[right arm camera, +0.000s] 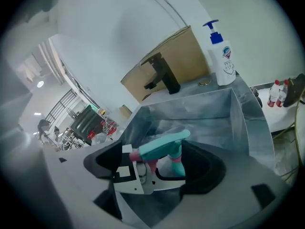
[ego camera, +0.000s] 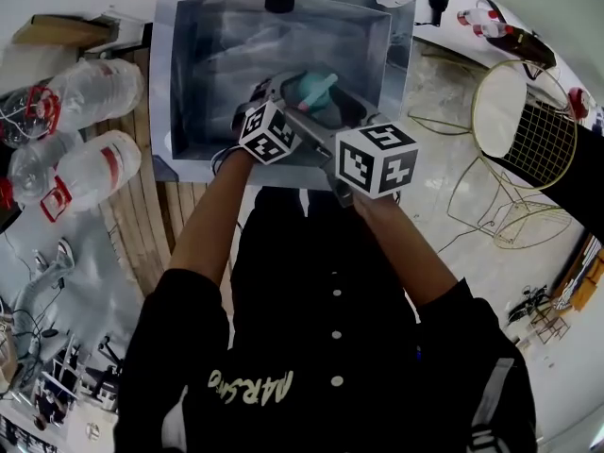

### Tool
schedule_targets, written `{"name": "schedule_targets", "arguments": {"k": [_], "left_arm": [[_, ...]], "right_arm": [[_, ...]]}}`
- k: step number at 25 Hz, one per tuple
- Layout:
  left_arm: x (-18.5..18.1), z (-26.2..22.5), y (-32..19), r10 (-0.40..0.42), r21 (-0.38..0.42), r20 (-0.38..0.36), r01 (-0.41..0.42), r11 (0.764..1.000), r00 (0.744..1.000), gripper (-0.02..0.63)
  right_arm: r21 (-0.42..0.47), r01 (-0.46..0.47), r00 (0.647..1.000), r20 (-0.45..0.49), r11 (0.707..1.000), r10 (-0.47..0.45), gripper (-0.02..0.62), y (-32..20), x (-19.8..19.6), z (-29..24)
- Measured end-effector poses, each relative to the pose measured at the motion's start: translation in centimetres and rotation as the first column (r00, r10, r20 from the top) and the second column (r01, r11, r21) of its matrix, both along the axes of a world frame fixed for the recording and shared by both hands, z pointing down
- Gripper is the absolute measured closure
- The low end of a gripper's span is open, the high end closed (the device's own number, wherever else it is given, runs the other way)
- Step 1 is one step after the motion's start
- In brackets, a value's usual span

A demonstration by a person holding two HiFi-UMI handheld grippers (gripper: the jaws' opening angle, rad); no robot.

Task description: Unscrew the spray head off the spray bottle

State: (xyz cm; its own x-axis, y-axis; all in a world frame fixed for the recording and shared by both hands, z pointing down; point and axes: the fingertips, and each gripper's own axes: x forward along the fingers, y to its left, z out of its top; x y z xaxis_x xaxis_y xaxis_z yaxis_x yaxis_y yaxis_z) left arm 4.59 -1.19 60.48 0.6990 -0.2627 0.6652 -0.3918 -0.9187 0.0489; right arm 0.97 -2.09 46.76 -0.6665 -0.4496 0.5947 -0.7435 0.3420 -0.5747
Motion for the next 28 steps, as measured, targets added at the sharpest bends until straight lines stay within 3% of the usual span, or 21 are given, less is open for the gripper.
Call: {"name": "schedule_targets", "arguments": {"k": [6, 10, 13, 16, 18, 20, 24, 28], "left_arm": [[0.5, 0.1, 0.3, 0.026, 0.008, 0.014, -0.026, 1.000, 1.000, 0.244], [0.6, -0.3, 0.0, 0.017, -0.004, -0.009, -0.017, 1.000, 1.000, 0.244], [0.7, -0.4, -0.1, 0.026, -0.004, -0.019, -0.026, 1.000, 0.999, 0.244], [0.7, -0.3, 0.0, 0.035, -0.004, -0.026, -0.035, 0.999, 0.999, 0.244], [0.7, -0.3, 0.0, 0.042, -0.005, -0.030, -0.042, 0.999, 0.999, 0.244], [0.7, -0.3, 0.0, 0.043, -0.008, -0.034, -0.043, 0.999, 0.998, 0.244], [0.6, -0.3, -0.2, 0.045, -0.007, -0.039, -0.045, 0.999, 0.998, 0.244], [0.6, -0.2, -0.1, 0.059, 0.000, -0.033, -0.059, 0.998, 0.998, 0.244]], "right_arm": [[0.044, 0.094, 0.994, -0.067, 0.995, -0.091, 0.206, -0.9, -0.6, 1.0], [0.139, 0.241, 0.954, -0.214, 0.961, -0.208, 0.318, -1.2, -0.3, 1.9], [0.208, 0.384, 0.900, -0.300, 0.899, -0.315, 0.353, -1.2, -0.2, 2.5], [0.240, 0.535, 0.818, -0.387, 0.810, -0.426, 0.364, -0.8, -0.2, 3.4], [0.261, 0.607, 0.762, -0.461, 0.750, -0.456, 0.381, -0.9, 0.2, 4.1], [0.287, 0.651, 0.729, -0.496, 0.703, -0.472, 0.412, -1.0, 0.2, 4.6], [0.313, 0.700, 0.695, -0.506, 0.643, -0.511, 0.433, -0.8, -0.1, 4.7], [0.292, 0.741, 0.653, -0.522, 0.604, -0.548, 0.434, -0.6, -0.2, 4.7]]}}
